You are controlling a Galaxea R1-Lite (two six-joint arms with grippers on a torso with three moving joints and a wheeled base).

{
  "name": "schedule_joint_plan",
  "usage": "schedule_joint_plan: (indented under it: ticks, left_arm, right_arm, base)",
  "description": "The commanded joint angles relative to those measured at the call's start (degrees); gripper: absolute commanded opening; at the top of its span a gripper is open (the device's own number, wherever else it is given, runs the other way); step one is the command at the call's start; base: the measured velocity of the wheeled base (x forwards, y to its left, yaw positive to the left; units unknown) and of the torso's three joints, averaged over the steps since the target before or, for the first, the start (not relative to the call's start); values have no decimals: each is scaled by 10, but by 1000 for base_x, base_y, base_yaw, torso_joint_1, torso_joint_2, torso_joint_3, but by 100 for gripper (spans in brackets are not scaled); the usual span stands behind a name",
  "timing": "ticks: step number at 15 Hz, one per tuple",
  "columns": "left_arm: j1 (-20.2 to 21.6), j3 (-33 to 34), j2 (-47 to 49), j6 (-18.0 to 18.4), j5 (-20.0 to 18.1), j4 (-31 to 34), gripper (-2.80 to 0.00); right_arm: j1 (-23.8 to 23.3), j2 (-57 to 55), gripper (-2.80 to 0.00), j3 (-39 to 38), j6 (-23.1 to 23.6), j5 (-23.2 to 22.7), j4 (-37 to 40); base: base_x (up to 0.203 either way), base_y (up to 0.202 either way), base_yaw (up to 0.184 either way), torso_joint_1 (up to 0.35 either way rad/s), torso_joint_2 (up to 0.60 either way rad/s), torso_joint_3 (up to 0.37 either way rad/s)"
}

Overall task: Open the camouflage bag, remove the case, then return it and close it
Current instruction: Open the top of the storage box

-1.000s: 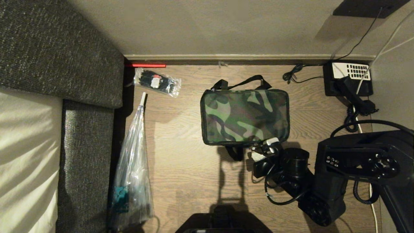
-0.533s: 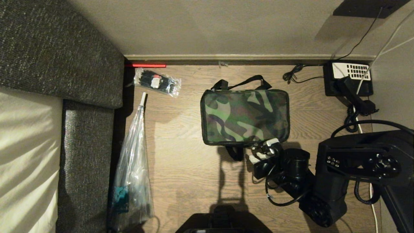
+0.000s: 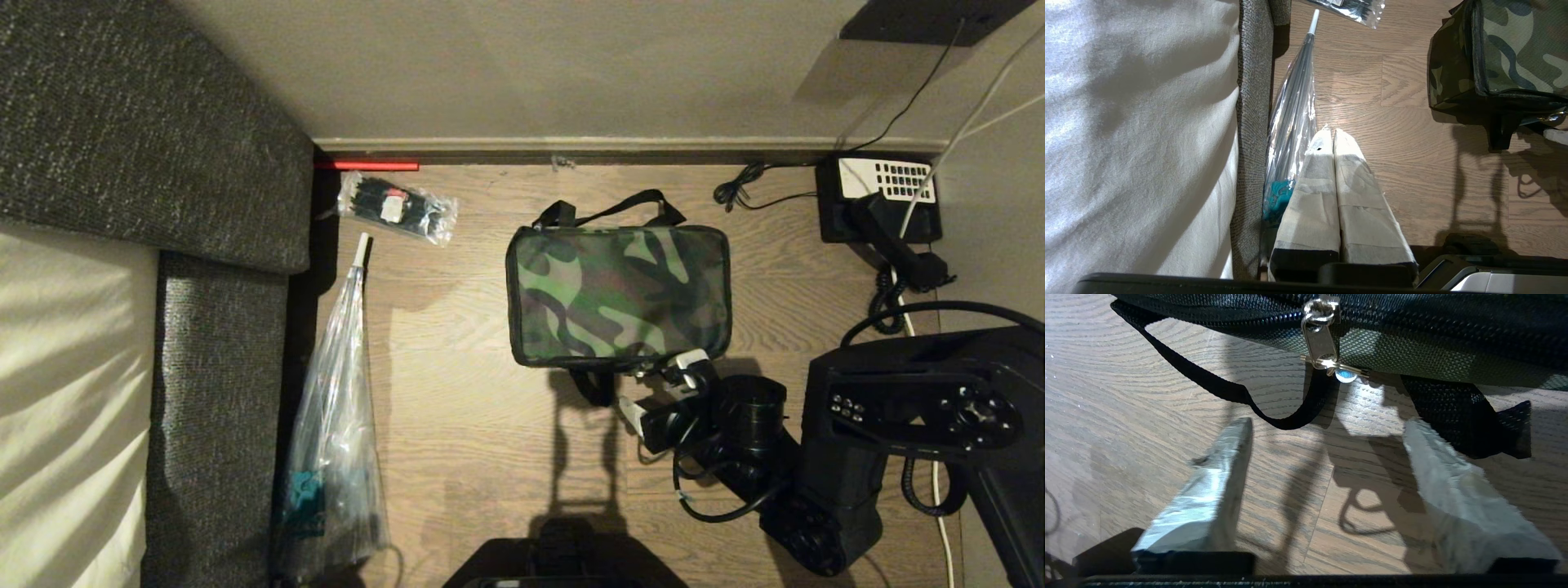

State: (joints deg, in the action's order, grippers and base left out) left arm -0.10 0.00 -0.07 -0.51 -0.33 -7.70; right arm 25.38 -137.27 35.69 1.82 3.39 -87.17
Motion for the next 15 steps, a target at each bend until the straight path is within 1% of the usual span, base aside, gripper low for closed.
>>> schedule_joint_plan:
  ticks: [1, 4, 7, 10, 15]
  left_arm:
    - [0, 23, 1, 0, 0, -1, -280]
    - [0, 23, 1, 0, 0, -1, -280]
    - [0, 23, 1, 0, 0, 0, -280]
    - [0, 23, 1, 0, 0, -1, -280]
    - [0, 23, 1, 0, 0, -1, -280]
  right_arm:
    - [0, 0, 0, 0, 0, 0, -5]
    - [0, -15, 0, 12, -3, 1, -5]
    - [0, -35, 0, 43, -5, 3, -5]
    - [-1, -50, 0, 77, -19, 2, -5]
    - [-14, -67, 0, 120, -14, 1, -5]
  base:
    - [0, 0, 0, 0, 0, 0]
    - [0, 0, 0, 0, 0, 0]
    - [0, 0, 0, 0, 0, 0]
    - [0, 0, 0, 0, 0, 0]
    - [0, 0, 0, 0, 0, 0]
